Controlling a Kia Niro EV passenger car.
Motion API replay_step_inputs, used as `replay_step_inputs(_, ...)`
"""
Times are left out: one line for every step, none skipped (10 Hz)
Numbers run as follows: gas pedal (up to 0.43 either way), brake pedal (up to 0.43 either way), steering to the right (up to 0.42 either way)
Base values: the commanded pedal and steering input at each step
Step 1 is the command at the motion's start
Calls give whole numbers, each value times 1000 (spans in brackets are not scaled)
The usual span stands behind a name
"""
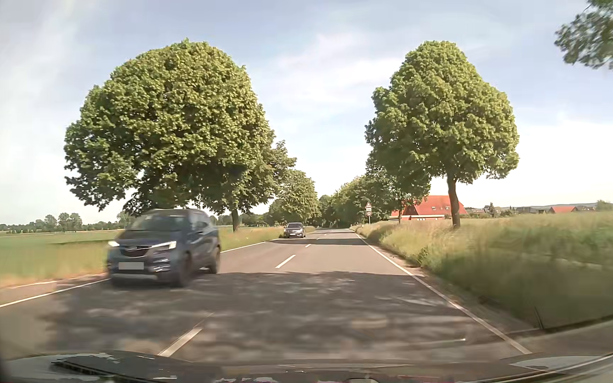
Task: Follow the waypoints while adhering to traffic rules and regulations
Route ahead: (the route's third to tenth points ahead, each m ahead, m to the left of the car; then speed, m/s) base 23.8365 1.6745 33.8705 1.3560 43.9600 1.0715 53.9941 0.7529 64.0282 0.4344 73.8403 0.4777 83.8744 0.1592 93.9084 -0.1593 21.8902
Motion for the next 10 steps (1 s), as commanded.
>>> replay_step_inputs(157,0,5)
replay_step_inputs(138,0,5)
replay_step_inputs(0,0,4)
replay_step_inputs(0,0,3)
replay_step_inputs(0,0,3)
replay_step_inputs(0,0,1)
replay_step_inputs(0,0,0)
replay_step_inputs(0,30,0)
replay_step_inputs(0,122,-1)
replay_step_inputs(0,159,-1)
